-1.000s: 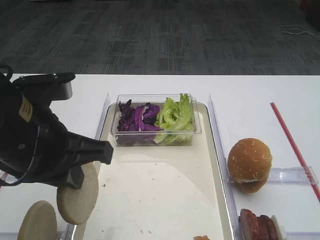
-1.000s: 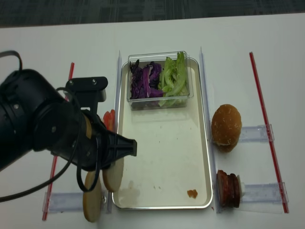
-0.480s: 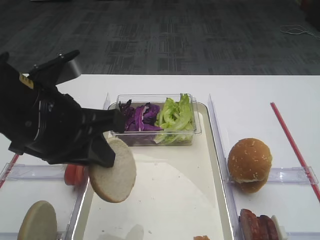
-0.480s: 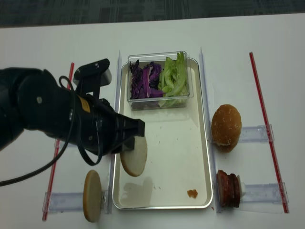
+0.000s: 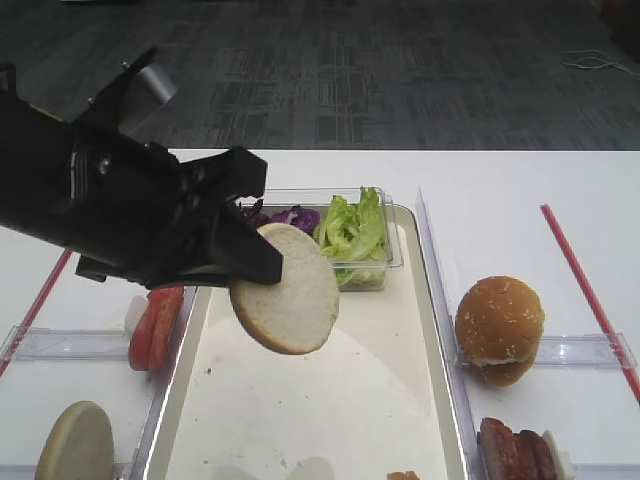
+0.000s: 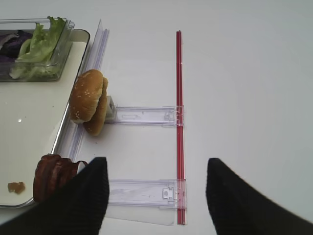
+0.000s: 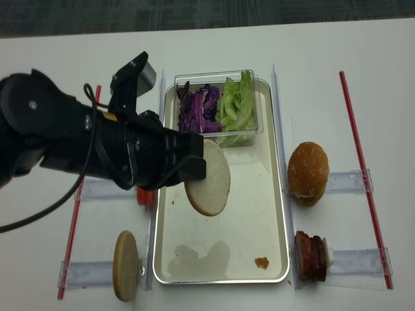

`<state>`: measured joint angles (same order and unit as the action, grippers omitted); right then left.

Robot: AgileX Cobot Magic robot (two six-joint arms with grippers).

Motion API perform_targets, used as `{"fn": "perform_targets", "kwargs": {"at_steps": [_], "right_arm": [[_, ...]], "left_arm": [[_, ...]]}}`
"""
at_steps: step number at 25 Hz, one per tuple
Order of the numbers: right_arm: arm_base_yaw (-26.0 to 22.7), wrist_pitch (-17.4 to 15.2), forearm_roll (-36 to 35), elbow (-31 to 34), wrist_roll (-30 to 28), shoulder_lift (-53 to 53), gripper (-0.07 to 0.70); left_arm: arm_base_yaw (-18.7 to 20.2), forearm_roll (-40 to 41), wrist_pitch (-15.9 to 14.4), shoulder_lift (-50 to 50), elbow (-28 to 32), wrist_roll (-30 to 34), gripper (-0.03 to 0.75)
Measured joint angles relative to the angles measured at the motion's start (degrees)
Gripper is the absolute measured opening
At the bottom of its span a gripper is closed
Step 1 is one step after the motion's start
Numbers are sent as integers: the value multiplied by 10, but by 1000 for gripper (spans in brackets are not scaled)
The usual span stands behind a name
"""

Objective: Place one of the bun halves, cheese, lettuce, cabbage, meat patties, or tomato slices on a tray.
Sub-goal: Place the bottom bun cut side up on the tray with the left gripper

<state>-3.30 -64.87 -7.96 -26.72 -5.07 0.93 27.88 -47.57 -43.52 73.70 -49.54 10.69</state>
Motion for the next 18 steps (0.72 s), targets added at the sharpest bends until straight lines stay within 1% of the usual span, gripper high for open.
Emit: {"fn": "perform_targets", "kwargs": {"at_steps": [7, 9, 13, 18], "right_arm": [[0, 0, 0, 0, 0, 0, 453], [0, 0, 0, 0, 0, 0, 453], [0, 0, 0, 0, 0, 0, 453], [0, 0, 0, 0, 0, 0, 453]], "left_arm": [[-4, -114, 3, 0, 0, 104, 105], [-4, -133, 3, 3, 0, 125, 105], [-14, -142, -19, 36, 0, 134, 105], [-27, -143, -23, 57, 0, 142, 105]]}}
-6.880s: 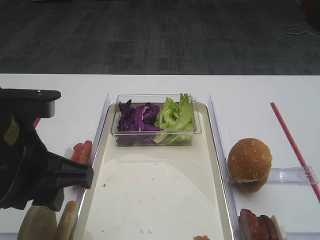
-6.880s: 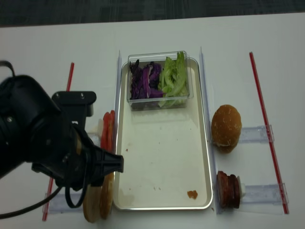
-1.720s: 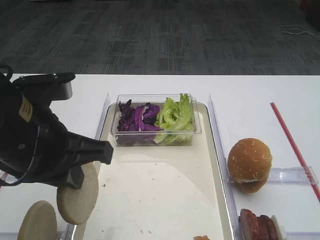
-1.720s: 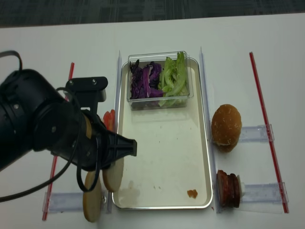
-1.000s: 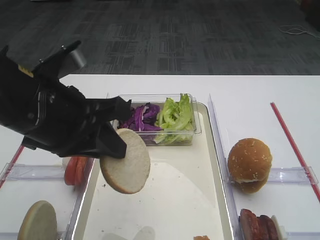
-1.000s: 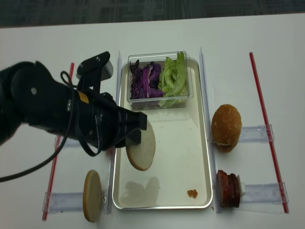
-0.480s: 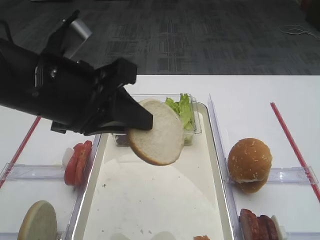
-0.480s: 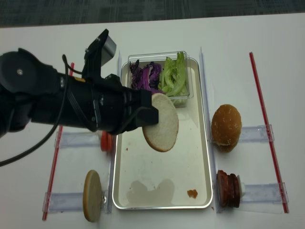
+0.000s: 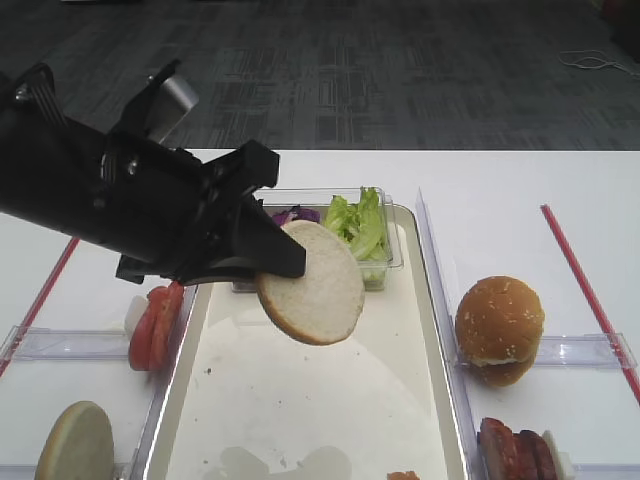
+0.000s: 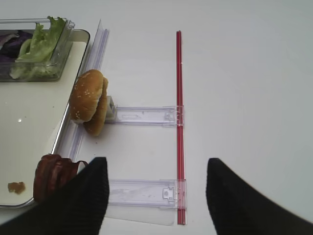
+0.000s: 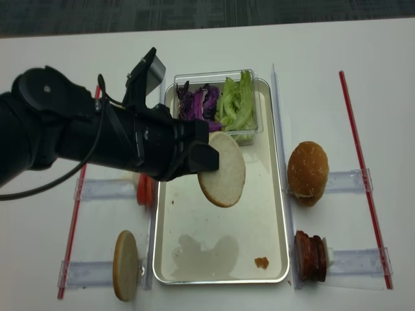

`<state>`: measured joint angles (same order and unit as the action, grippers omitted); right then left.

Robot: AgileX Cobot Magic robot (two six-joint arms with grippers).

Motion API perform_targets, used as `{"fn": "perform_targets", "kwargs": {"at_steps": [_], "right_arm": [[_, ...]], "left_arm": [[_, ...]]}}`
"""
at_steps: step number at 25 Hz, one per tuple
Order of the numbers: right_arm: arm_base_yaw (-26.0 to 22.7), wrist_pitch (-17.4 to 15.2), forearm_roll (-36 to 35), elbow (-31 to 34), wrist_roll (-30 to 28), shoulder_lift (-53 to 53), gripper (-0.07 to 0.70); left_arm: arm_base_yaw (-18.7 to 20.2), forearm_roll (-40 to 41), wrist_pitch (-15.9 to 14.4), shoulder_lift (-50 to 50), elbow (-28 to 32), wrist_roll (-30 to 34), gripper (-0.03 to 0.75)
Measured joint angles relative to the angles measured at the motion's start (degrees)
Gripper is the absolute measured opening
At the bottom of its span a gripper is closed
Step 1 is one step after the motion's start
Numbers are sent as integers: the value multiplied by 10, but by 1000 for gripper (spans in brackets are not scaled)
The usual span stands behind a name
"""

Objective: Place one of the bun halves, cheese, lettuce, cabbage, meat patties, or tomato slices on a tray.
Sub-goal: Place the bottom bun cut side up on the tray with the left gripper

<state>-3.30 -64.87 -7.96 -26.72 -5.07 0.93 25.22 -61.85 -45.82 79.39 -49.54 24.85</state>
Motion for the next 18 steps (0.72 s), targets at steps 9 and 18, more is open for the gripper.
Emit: {"fn": "perform_targets", "kwargs": {"at_steps": [9, 18], "right_arm": [[0, 0, 0, 0, 0, 0, 453], [0, 0, 0, 0, 0, 0, 453]], "left_arm": [[-11, -2, 16, 0, 0, 2, 104], [-20, -109, 17, 0, 46, 100, 104]]}}
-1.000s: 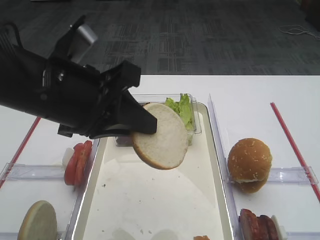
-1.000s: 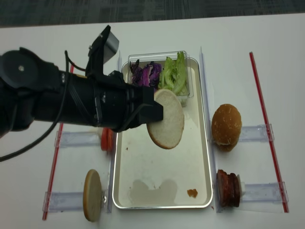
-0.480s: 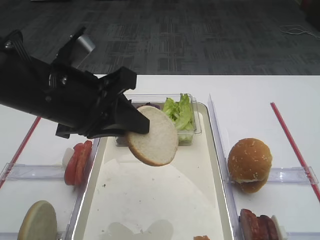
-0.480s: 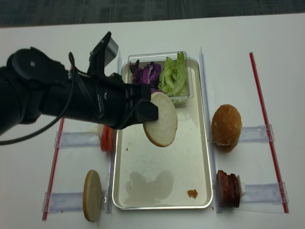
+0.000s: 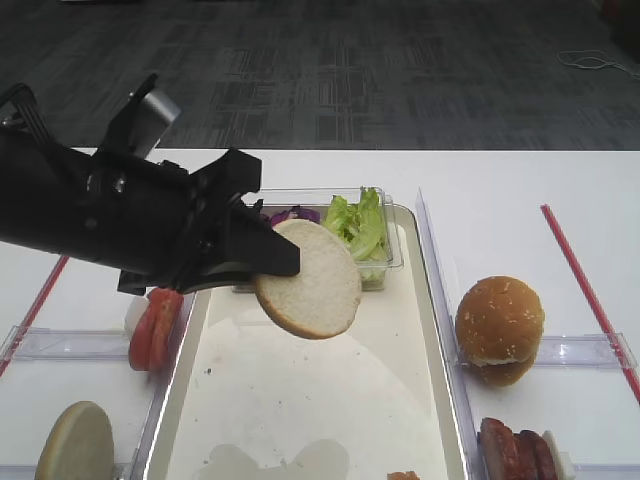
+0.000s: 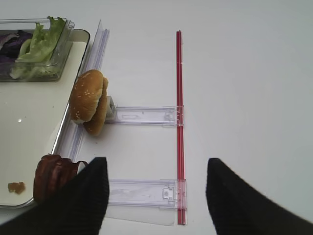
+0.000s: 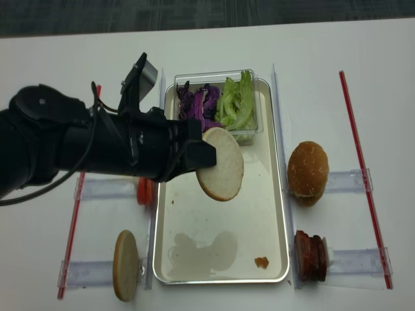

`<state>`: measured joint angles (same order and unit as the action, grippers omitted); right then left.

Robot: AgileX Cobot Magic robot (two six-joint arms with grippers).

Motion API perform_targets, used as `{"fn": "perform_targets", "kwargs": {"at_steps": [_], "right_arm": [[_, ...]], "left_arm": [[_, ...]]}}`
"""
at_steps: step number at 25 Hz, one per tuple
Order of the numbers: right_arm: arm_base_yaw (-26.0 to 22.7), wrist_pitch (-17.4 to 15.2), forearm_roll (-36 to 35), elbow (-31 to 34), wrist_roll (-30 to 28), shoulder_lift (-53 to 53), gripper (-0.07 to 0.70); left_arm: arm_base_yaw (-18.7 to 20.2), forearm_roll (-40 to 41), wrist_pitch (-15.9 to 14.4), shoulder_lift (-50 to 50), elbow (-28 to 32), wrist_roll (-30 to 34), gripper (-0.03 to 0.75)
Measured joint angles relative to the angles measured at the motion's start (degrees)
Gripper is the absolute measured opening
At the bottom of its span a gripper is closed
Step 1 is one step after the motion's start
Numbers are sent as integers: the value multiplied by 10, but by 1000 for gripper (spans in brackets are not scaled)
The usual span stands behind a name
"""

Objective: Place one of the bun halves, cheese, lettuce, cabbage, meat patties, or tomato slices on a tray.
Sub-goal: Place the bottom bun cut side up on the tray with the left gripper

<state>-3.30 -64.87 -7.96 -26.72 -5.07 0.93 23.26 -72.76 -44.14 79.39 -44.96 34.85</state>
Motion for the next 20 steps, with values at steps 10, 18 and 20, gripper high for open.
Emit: {"fn": "perform_targets", "kwargs": {"at_steps": [10, 18, 20], "right_arm": [[0, 0, 0, 0, 0, 0, 453], [0, 0, 0, 0, 0, 0, 453], [0, 0, 0, 0, 0, 0, 453]], "left_arm": [[-4, -108, -31, 43, 21, 117, 104], [-4, -131, -41, 100, 21, 157, 104], [-4, -134, -41, 109, 21, 165, 104]]}}
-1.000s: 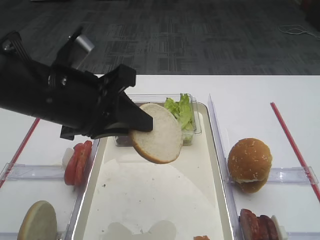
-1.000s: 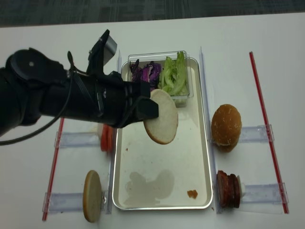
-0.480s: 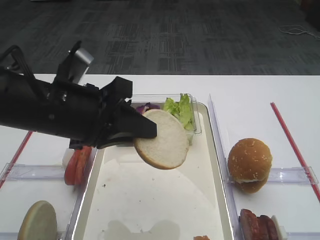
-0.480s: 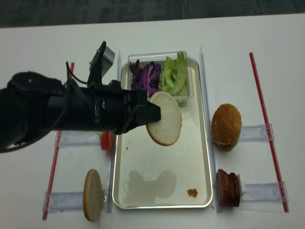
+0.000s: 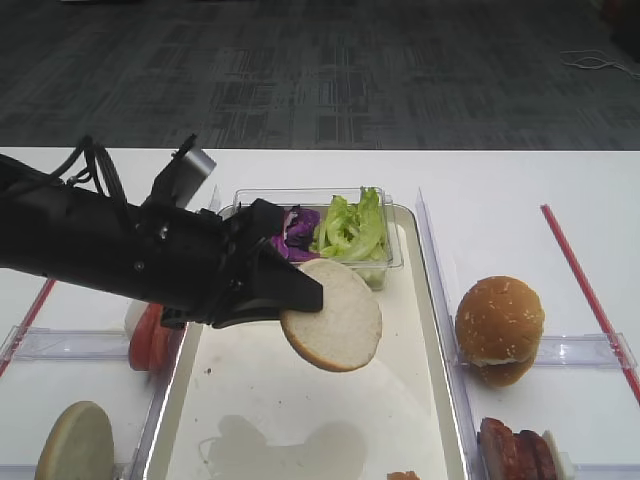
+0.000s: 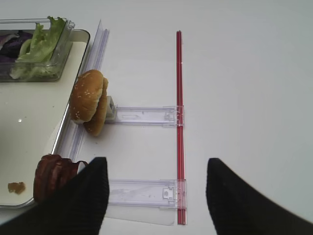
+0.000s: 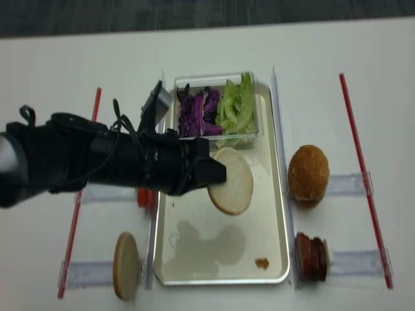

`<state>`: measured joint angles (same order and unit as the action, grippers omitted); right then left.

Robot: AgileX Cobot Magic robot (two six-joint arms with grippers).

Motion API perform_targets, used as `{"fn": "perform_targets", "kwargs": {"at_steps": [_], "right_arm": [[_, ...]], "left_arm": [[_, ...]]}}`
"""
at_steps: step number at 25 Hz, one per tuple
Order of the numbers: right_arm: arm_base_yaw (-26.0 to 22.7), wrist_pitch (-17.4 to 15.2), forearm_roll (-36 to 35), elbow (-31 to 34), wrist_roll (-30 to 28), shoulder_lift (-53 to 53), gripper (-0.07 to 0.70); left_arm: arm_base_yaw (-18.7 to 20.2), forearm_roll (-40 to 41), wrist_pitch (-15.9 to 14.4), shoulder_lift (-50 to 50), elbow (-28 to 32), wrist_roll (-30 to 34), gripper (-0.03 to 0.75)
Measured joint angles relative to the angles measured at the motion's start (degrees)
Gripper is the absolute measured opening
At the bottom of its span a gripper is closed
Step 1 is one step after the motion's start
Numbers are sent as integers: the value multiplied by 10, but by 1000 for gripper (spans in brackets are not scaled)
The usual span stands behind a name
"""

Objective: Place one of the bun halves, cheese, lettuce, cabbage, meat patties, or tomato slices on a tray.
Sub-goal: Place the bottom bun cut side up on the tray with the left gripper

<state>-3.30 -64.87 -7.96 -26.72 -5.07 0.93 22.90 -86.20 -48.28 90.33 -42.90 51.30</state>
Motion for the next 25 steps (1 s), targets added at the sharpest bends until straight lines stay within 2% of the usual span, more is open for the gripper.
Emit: {"fn": "perform_targets", "kwargs": {"at_steps": [4, 11, 25], "right_arm": [[0, 0, 0, 0, 0, 0, 453], [0, 0, 0, 0, 0, 0, 453], [0, 0, 0, 0, 1, 0, 453]], "left_arm": [[0, -7, 1, 20, 0, 5, 104], [0, -34, 33, 33, 20, 6, 104], [5, -41, 33, 96, 22, 6, 104]]}}
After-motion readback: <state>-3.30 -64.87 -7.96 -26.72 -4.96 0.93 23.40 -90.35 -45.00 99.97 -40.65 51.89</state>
